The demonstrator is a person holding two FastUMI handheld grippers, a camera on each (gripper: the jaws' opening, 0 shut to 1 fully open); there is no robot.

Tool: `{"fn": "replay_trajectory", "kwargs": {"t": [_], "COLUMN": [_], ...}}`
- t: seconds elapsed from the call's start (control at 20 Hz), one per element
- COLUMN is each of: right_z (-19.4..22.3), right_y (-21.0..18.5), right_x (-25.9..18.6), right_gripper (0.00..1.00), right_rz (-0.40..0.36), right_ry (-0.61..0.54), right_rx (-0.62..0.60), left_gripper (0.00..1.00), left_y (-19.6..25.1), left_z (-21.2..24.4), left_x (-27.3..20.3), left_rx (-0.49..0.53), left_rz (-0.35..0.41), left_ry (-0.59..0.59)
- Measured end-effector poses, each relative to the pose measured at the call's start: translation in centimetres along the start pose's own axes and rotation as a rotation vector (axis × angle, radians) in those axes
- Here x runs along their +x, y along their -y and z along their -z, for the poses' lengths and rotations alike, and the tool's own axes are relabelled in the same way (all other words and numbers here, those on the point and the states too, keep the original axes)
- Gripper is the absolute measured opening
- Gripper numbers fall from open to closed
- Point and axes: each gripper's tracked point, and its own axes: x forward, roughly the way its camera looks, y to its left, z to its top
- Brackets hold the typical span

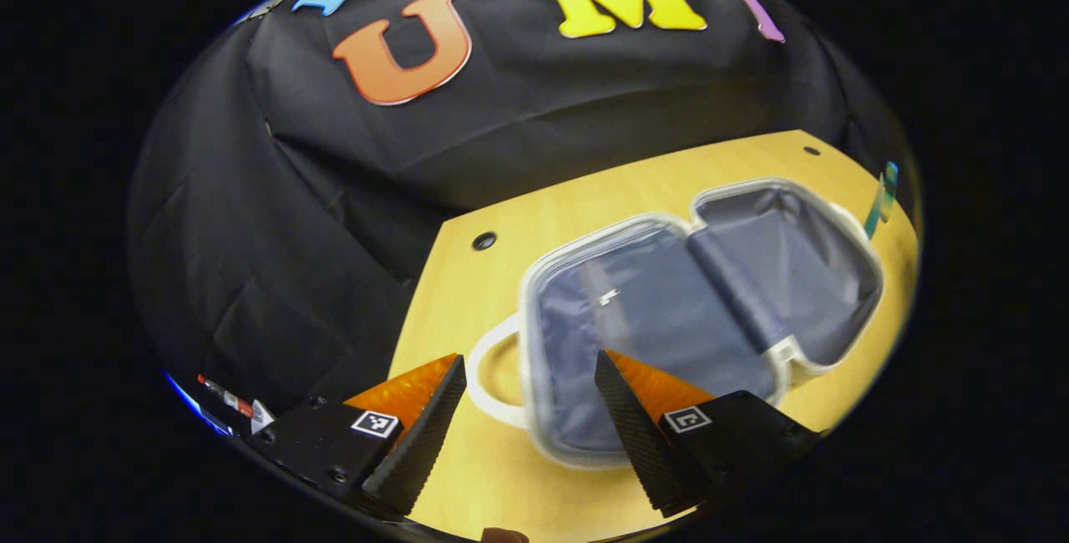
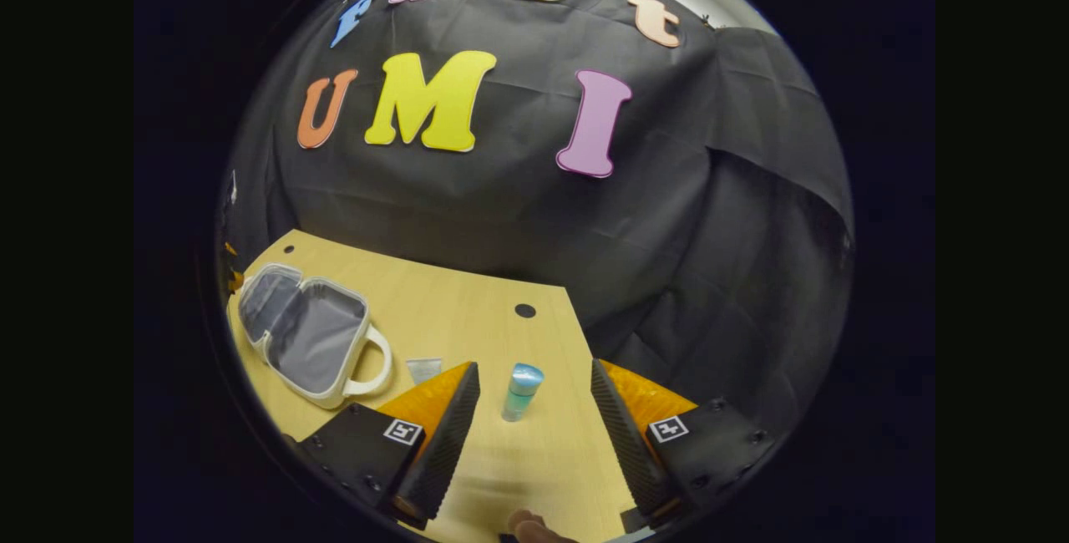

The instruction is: First open the suitcase, pack the skin care products into it, and then close the suitcase.

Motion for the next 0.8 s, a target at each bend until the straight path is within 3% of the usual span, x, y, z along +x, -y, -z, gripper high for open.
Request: {"fn": "replay_trajectory", "kwargs": {"t": [0.35,0.8], "right_z": [2.0,5.4], "right_y": [5.1,10.4], "right_x": [2.1,3.8], "right_gripper": [0.79,0.8], "right_rz": [-0.051,-0.076], "right_ry": [-0.025,-0.085], "right_rx": [-0.006,-0.044], "left_gripper": [0.99,1.0], "left_y": [18.3,40.4], "left_z": [-8.5,-11.7], "left_x": [-2.8,-5.7], "left_rx": [-0.069,-0.044], "left_rz": [0.244,0.586], "left_ry": [0.103,0.112]}}
